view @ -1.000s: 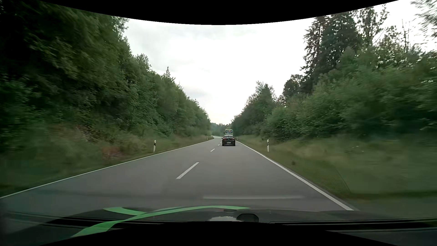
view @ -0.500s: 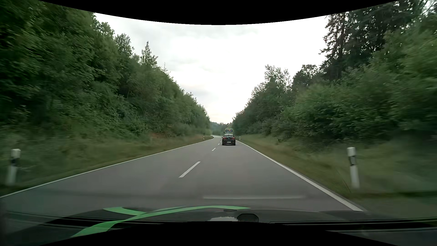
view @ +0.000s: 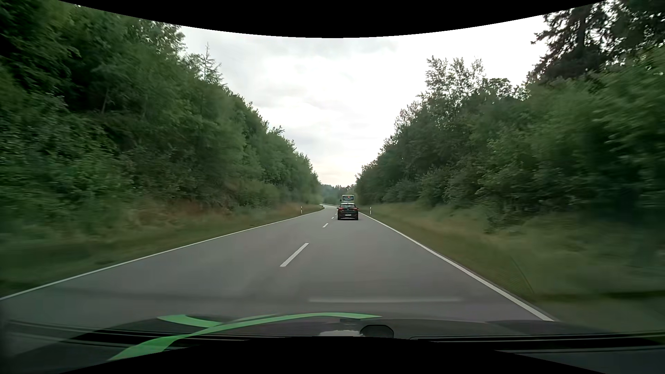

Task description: Follow the waypoints while adhering to traffic rules and regulations

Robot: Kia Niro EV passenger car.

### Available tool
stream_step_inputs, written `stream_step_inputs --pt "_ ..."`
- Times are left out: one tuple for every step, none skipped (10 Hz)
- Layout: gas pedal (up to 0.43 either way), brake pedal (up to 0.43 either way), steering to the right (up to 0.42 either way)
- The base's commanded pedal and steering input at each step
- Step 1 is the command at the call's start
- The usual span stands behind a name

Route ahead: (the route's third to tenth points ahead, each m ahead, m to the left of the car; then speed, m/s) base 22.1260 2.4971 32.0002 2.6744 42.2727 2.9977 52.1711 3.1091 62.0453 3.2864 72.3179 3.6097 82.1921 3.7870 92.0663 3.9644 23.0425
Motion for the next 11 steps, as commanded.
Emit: stream_step_inputs --pt "0.110 0.000 -0.003" --pt "0.130 0.000 -0.003" --pt "0.150 0.000 -0.002" --pt "0.169 0.000 -0.003" --pt "0.197 0.000 -0.003" --pt "0.209 0.000 -0.003" --pt "0.220 0.000 -0.003" --pt "0.228 0.000 -0.003" --pt "0.240 0.000 -0.003" --pt "0.248 0.000 -0.003" --pt "0.260 0.000 -0.003"
